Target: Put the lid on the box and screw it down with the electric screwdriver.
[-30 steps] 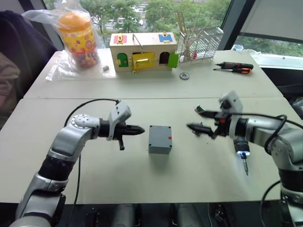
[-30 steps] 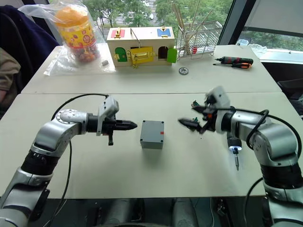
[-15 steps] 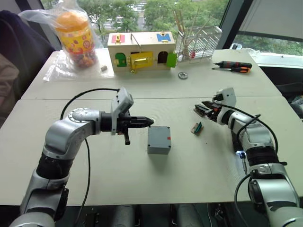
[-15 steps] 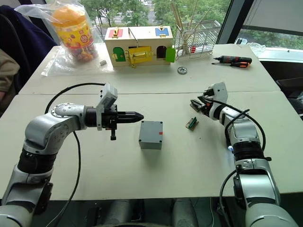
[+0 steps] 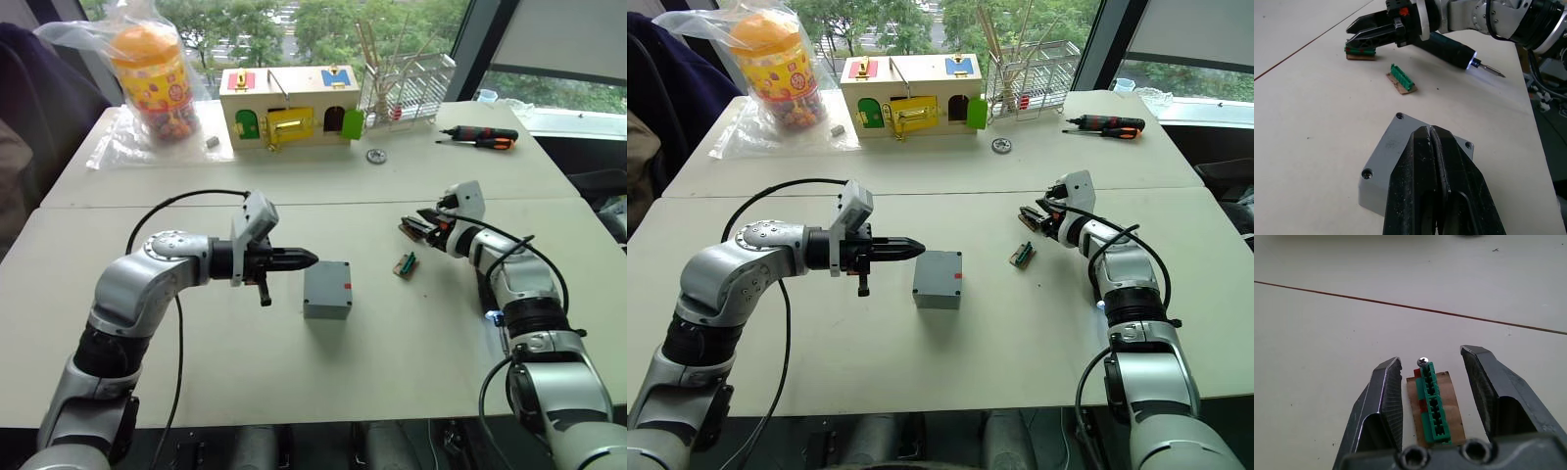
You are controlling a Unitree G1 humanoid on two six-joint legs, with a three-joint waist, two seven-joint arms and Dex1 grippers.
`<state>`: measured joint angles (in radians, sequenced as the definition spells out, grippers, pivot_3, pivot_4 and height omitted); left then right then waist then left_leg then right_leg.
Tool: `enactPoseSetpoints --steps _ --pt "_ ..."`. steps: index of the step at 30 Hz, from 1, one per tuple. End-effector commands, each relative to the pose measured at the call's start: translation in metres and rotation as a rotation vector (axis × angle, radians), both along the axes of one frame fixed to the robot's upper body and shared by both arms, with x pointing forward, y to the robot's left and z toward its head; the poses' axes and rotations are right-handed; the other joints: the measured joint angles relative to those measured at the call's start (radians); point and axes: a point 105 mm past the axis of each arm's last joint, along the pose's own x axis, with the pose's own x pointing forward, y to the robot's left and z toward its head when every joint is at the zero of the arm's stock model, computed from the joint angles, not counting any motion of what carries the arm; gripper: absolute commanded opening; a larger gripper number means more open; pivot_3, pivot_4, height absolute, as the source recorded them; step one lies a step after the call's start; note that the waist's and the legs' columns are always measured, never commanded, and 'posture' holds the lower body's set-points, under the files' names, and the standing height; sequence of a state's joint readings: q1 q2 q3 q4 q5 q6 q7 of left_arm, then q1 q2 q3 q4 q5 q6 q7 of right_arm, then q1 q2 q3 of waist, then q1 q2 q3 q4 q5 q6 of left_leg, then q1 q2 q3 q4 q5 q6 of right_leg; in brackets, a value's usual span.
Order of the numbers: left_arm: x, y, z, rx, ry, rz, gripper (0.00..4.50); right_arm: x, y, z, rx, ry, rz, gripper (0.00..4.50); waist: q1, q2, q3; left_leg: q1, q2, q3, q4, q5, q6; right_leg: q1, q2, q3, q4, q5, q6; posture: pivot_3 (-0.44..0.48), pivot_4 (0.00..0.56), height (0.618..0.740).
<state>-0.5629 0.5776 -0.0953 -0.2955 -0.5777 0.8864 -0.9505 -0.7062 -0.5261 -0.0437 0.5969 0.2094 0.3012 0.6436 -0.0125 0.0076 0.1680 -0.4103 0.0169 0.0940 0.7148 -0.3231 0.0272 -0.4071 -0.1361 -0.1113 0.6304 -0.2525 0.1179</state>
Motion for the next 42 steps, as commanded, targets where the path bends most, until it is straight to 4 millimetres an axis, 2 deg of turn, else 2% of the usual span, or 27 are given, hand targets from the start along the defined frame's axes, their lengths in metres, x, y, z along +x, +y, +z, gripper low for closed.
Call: enactPoseSetpoints --steps 1,2,4,5,14,26,29,32,36,39,42 --pt "-0.001 -0.001 0.007 -0.006 -0.040 -0.008 0.00 0.006 0.003 0.017 0.010 -0.059 0.002 1.55 0.000 0.000 0.000 0.000 0.000 0.000 0.000 0.000 0.000 0.000 0.000 0.000 0.000 0.000 0.000 0.000 0.150 0.711" --pt "-0.001 -0.001 0.007 -0.006 -0.040 -0.007 0.00 0.006 0.003 0.016 0.010 -0.056 0.003 1.21 0.001 0.000 0.000 0.000 0.000 0.000 0.000 0.000 0.000 0.000 0.000 0.000 0.000 0.000 0.000 0.000 0.150 0.711" --pt "-0.001 0.000 0.006 -0.006 -0.040 -0.006 0.00 0.007 0.004 0.015 0.011 -0.056 0.004 0.21 0.001 0.000 0.000 0.000 0.000 0.000 0.000 0.000 0.000 0.000 0.000 0.000 0.000 0.000 0.000 0.000 0.150 0.711" --pt "-0.001 0.000 0.006 -0.005 -0.040 -0.004 0.00 0.007 0.004 0.016 0.003 -0.059 0.006 0.05 0.001 0.000 0.000 0.000 0.000 0.000 0.000 0.000 0.000 0.000 0.000 0.000 0.000 0.000 0.000 0.000 0.150 0.711" --pt "0.000 0.003 0.002 0.014 -0.046 0.009 0.00 0.007 0.006 0.019 -0.002 -0.063 0.014 0.05 0.000 0.000 0.000 0.000 0.000 0.000 0.000 0.000 0.000 0.000 0.000 0.000 0.000 0.000 0.000 0.000 0.150 0.711" --pt "0.001 0.002 -0.002 0.008 -0.044 0.011 0.00 -0.007 0.010 0.062 0.046 -0.156 0.035 0.05 0.001 0.001 0.000 0.000 0.000 0.000 0.000 0.000 0.000 0.000 0.000 0.000 0.000 0.000 0.000 0.000 0.150 0.711" --pt "0.001 0.006 -0.003 0.018 -0.046 0.014 0.00 -0.024 0.025 0.079 0.079 -0.186 0.121 0.05 0.002 0.001 0.000 0.000 0.000 0.000 0.000 0.000 0.000 0.000 0.000 0.000 0.000 0.000 0.000 0.000 0.150 0.711" --pt "-0.001 0.014 -0.008 0.060 -0.039 0.011 0.00 -0.060 0.058 0.087 0.122 -0.176 0.313 0.05 0.001 0.001 0.000 0.000 0.000 0.000 -0.001 0.000 0.000 0.000 0.000 0.000 0.000 0.000 0.000 0.000 0.150 0.711" --pt "-0.007 0.024 -0.016 0.110 -0.023 -0.004 0.00 -0.098 0.088 0.074 0.125 -0.100 0.475 0.05 0.004 0.001 0.000 0.000 0.000 -0.001 0.000 0.000 0.000 0.000 0.000 0.000 0.000 0.000 0.000 0.000 0.150 0.711" --pt "-0.007 0.027 -0.018 0.124 -0.021 -0.002 0.00 -0.112 0.100 0.064 0.144 -0.051 0.525 0.05 0.007 0.001 0.000 0.000 0.000 -0.001 0.000 0.000 0.000 0.000 0.000 0.000 0.000 0.000 0.000 0.000 0.150 0.711" --pt "-0.007 0.027 -0.020 0.126 -0.020 -0.003 0.00 -0.117 0.107 0.054 0.146 -0.018 0.537 0.05 0.008 0.001 0.000 0.000 0.000 -0.001 0.000 0.000 0.000 0.000 0.000 0.000 0.000 0.000 0.000 0.000 0.150 0.711"
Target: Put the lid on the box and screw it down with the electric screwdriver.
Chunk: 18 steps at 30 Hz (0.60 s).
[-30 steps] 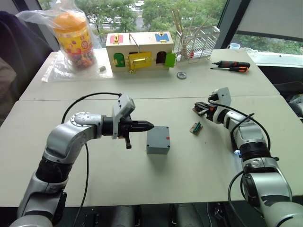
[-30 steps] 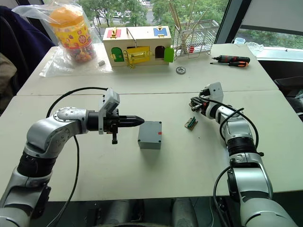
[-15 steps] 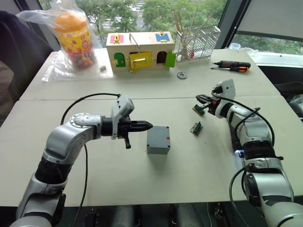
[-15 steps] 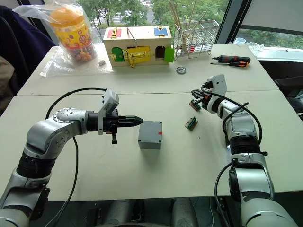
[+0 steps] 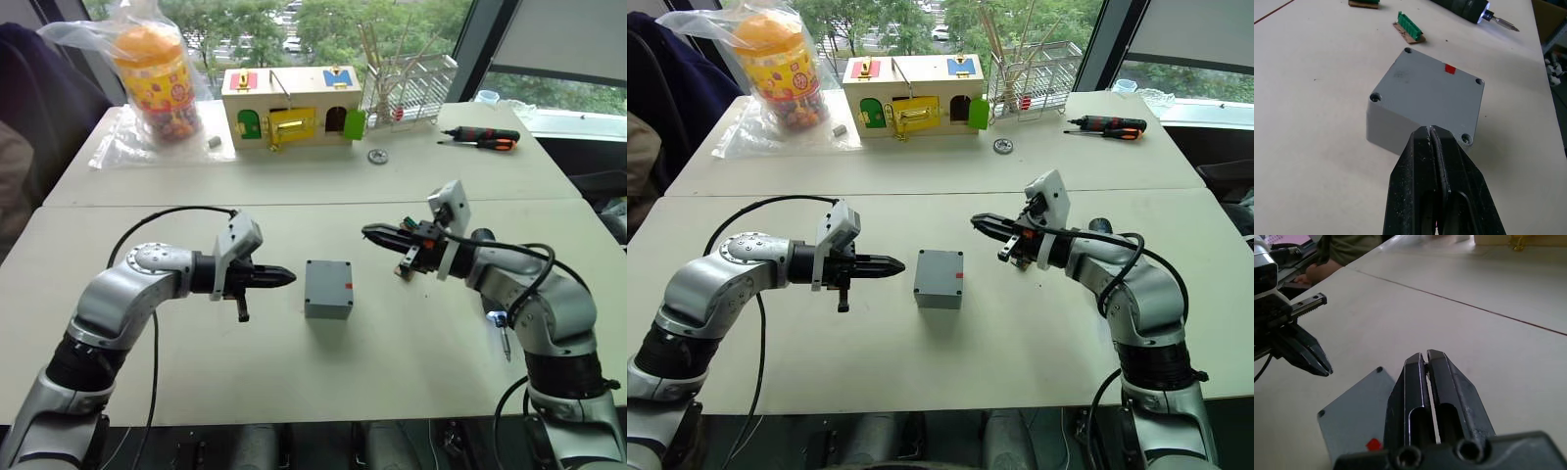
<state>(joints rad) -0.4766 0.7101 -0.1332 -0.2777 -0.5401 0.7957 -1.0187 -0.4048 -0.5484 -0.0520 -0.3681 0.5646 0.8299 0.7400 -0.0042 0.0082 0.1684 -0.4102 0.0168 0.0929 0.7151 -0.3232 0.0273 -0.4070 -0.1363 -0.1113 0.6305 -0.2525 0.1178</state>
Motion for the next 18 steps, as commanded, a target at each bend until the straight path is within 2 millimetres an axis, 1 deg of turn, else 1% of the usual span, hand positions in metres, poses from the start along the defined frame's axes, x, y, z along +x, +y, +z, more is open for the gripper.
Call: enactPoseSetpoints --steps 1,4,18 --pt "-0.001 -0.001 0.005 0.003 -0.040 -0.014 0.00 -0.007 0.009 0.001 0.007 -0.013 0.027 0.05 0.000 0.000 0.000 0.000 0.000 0.000 0.000 0.000 0.000 0.000 0.000 0.000 0.000 0.000 0.000 0.000 0.150 0.711" --pt "-0.001 -0.005 0.005 -0.002 -0.040 -0.015 0.00 -0.006 0.011 -0.006 -0.005 -0.001 0.023 0.05 -0.001 0.000 0.000 0.000 0.000 0.000 0.000 0.000 0.000 0.000 0.000 0.000 0.000 0.000 0.000 0.000 0.150 0.711" --pt "0.000 -0.008 0.006 -0.011 -0.045 -0.013 0.00 0.002 0.012 -0.018 -0.031 0.010 0.003 0.05 -0.001 0.000 0.000 0.000 0.000 0.000 0.000 0.000 0.000 0.000 0.000 0.000 0.000 0.000 0.000 0.000 0.150 0.711"
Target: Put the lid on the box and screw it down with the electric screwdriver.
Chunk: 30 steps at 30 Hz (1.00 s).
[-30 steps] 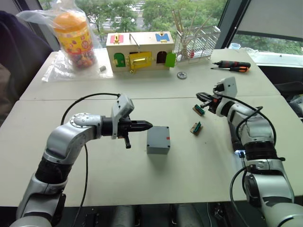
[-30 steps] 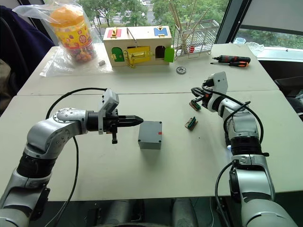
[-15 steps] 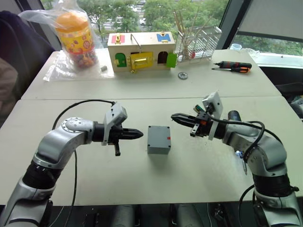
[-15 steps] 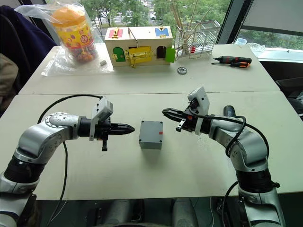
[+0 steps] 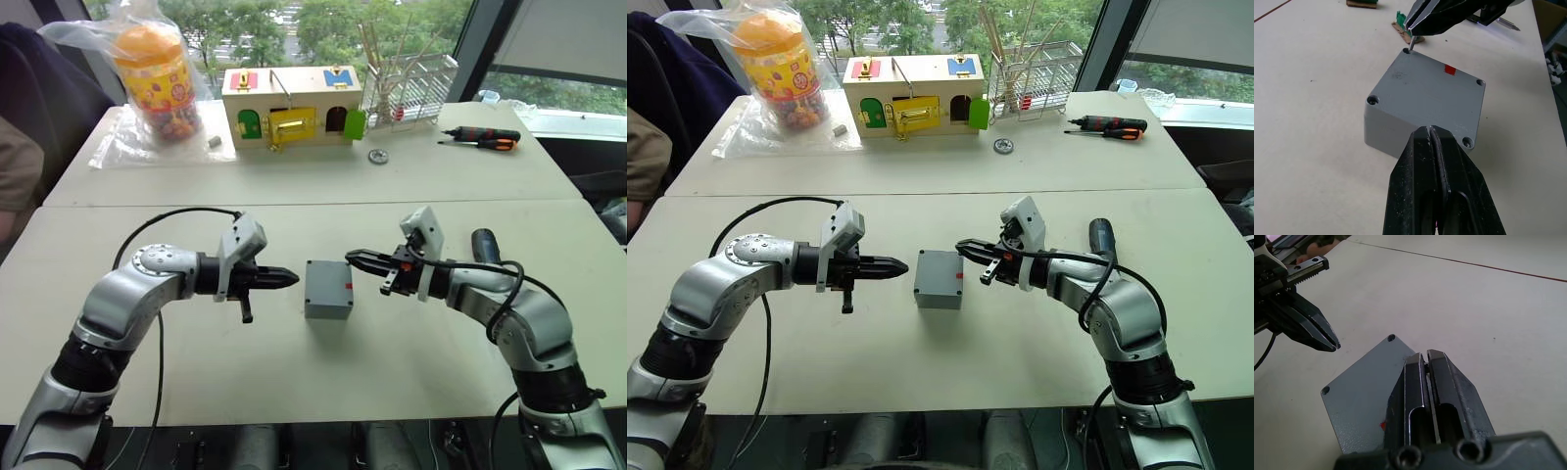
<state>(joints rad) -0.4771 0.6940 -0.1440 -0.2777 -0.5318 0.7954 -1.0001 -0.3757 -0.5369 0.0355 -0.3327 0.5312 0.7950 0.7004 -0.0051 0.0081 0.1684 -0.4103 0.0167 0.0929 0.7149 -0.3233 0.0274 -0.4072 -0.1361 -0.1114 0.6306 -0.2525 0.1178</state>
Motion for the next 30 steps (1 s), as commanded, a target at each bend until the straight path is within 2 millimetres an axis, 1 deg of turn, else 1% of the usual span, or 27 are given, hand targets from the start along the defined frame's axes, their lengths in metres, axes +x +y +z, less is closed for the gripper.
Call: enactPoseSetpoints --steps 1,9,15,16,17,18,22,24,26,27,29,30 --pt "-0.001 -0.004 0.008 -0.010 -0.044 -0.020 0.00 0.001 0.003 0.007 0.004 -0.046 0.011 0.05 0.000 0.000 0.000 0.000 0.000 0.000 0.000 0.000 0.000 0.000 0.000 0.000 0.000 0.000 0.000 0.000 0.150 0.711" --pt "0.000 -0.006 0.009 -0.017 -0.048 -0.016 0.00 0.000 0.008 0.000 -0.013 -0.024 0.033 0.05 -0.001 0.000 0.000 0.000 0.000 0.000 0.000 0.000 0.000 0.000 0.000 0.000 0.000 0.000 0.000 0.000 0.150 0.711" --pt "0.001 -0.007 0.009 -0.022 -0.050 -0.015 0.00 0.002 0.008 -0.002 -0.027 -0.025 0.030 0.05 -0.001 0.000 0.000 0.000 0.000 0.000 0.000 0.000 0.000 0.000 0.000 0.000 0.000 0.000 0.000 0.000 0.150 0.711" --pt "0.001 -0.008 0.010 -0.024 -0.051 -0.016 0.00 0.002 0.008 -0.003 -0.035 -0.028 0.029 0.58 -0.001 0.000 0.000 0.000 0.000 0.000 0.000 0.000 0.000 0.000 0.000 0.000 0.000 0.000 0.000 0.000 0.150 0.711" --pt "0.001 -0.008 0.010 -0.026 -0.052 -0.016 0.00 0.002 0.007 -0.003 -0.040 -0.031 0.029 0.94 -0.001 0.000 0.000 0.000 0.000 0.000 0.000 0.000 0.000 0.000 0.000 0.000 0.000 0.000 0.000 0.000 0.150 0.711" --pt "0.001 -0.009 0.010 -0.028 -0.053 -0.018 0.00 0.002 0.005 -0.001 -0.046 -0.037 0.026 1.39 -0.001 0.000 0.000 0.000 0.000 0.000 0.000 0.000 0.000 0.000 0.000 0.000 0.000 0.000 0.000 0.000 0.150 0.711" --pt "0.001 -0.013 0.014 -0.042 -0.061 -0.025 0.00 0.006 -0.004 0.008 -0.063 -0.070 -0.007 3.50 0.000 0.000 0.000 0.000 0.000 0.000 0.000 0.000 0.000 0.000 0.000 0.000 0.000 0.000 0.000 0.000 0.150 0.711" --pt "0.001 -0.015 0.016 -0.051 -0.066 -0.031 0.00 0.008 -0.012 0.016 -0.066 -0.081 -0.029 4.27 0.001 0.000 0.000 0.000 0.000 0.000 0.000 0.000 0.000 0.000 0.000 0.000 0.000 0.000 0.000 0.000 0.150 0.711" --pt "0.001 -0.018 0.019 -0.057 -0.078 -0.045 0.00 0.008 -0.024 0.033 -0.028 -0.076 -0.068 4.27 0.005 0.000 0.000 0.000 0.000 0.000 0.000 0.000 0.000 0.000 0.000 0.000 0.000 0.000 0.000 0.000 0.150 0.711" --pt "0.000 -0.021 0.022 -0.062 -0.087 -0.061 0.00 0.011 -0.038 0.043 -0.031 -0.075 -0.118 4.27 0.008 0.000 0.000 0.000 0.000 0.000 0.000 0.000 0.000 0.000 0.000 0.000 0.000 0.000 0.000 0.000 0.150 0.711" --pt "-0.003 -0.026 0.025 -0.070 -0.098 -0.089 0.00 0.014 -0.060 0.056 -0.055 -0.064 -0.200 4.27 0.017 0.000 0.000 0.000 0.000 0.000 0.000 0.000 0.000 0.000 0.000 0.000 0.000 0.000 0.000 0.000 0.150 0.711" --pt "-0.005 -0.031 0.027 -0.073 -0.108 -0.113 0.00 0.015 -0.080 0.061 -0.107 -0.044 -0.261 4.27 0.019 0.000 0.000 0.000 0.000 0.000 0.001 0.000 0.000 0.000 0.000 0.000 0.000 0.000 0.000 0.000 0.150 0.711"
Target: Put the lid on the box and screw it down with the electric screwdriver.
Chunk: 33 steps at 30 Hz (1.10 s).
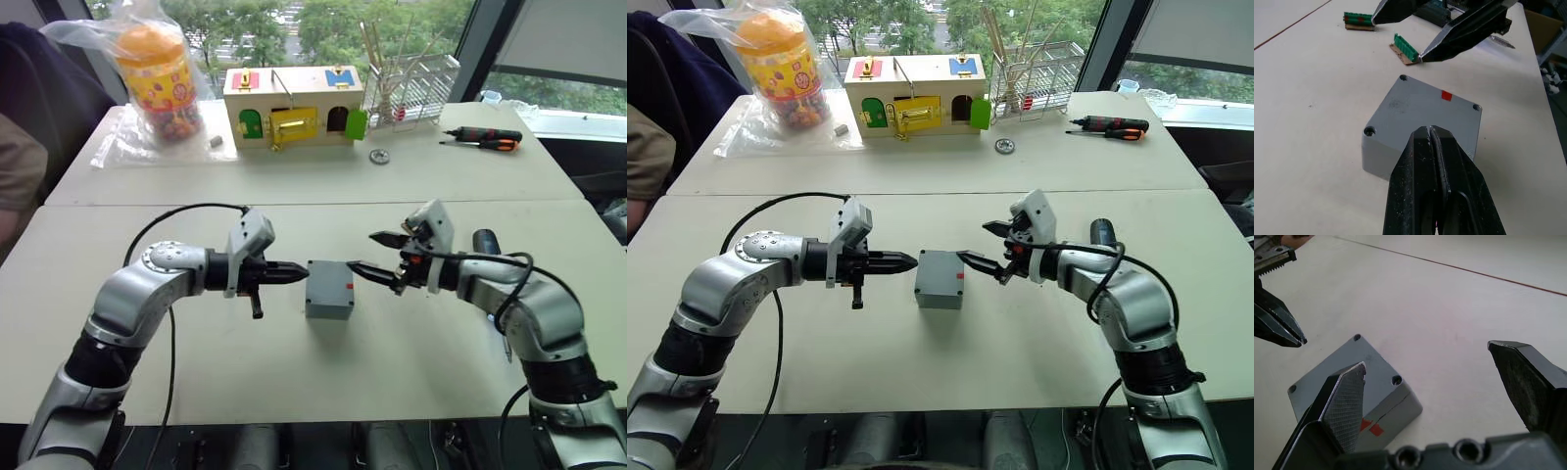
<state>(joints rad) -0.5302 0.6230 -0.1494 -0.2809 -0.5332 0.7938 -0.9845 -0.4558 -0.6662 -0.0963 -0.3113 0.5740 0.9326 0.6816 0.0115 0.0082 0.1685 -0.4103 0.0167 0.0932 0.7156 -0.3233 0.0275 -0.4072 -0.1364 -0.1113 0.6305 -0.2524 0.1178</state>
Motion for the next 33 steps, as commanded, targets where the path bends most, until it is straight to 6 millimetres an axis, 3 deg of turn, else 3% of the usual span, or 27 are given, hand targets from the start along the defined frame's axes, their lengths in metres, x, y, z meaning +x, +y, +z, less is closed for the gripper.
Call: enactPoseSetpoints --steps 1,4,10,22,33 --pt "-0.011 -0.016 0.015 -0.017 -0.075 -0.094 0.00 0.001 -0.052 0.037 -0.098 -0.026 -0.174 4.27 0.006 0.001 0.000 0.000 0.000 0.000 0.000 0.000 0.000 0.000 0.000 0.000 0.000 0.000 0.000 0.000 0.150 0.711" --pt "-0.021 -0.027 0.016 -0.020 -0.100 -0.150 0.00 -0.006 -0.096 0.040 -0.230 0.117 -0.335 4.39 0.008 0.000 0.001 -0.001 -0.001 -0.001 0.001 -0.001 0.001 0.000 -0.001 0.000 -0.001 0.000 0.000 0.000 0.150 0.711" --pt "-0.029 -0.042 0.009 0.017 -0.169 -0.205 0.00 -0.034 -0.135 0.017 -0.316 0.448 -0.453 4.39 -0.004 0.000 0.000 0.000 0.001 0.000 0.000 -0.001 0.001 -0.001 -0.001 0.001 -0.001 0.000 -0.001 0.000 0.150 0.711" --pt "-0.038 -0.056 0.005 -0.044 -0.183 -0.175 0.00 -0.038 -0.162 -0.027 -0.219 0.797 -0.587 4.39 0.001 0.000 0.001 0.000 0.000 0.001 0.001 -0.001 0.002 -0.001 -0.002 0.001 -0.001 0.000 0.000 0.000 0.150 0.711" --pt "-0.036 -0.060 0.002 -0.075 -0.168 -0.119 0.00 -0.023 -0.156 -0.045 -0.268 0.889 -0.551 4.39 0.002 0.000 0.001 -0.001 0.000 0.001 0.001 -0.001 0.002 -0.001 -0.002 0.001 -0.001 0.000 0.000 0.000 0.150 0.711"
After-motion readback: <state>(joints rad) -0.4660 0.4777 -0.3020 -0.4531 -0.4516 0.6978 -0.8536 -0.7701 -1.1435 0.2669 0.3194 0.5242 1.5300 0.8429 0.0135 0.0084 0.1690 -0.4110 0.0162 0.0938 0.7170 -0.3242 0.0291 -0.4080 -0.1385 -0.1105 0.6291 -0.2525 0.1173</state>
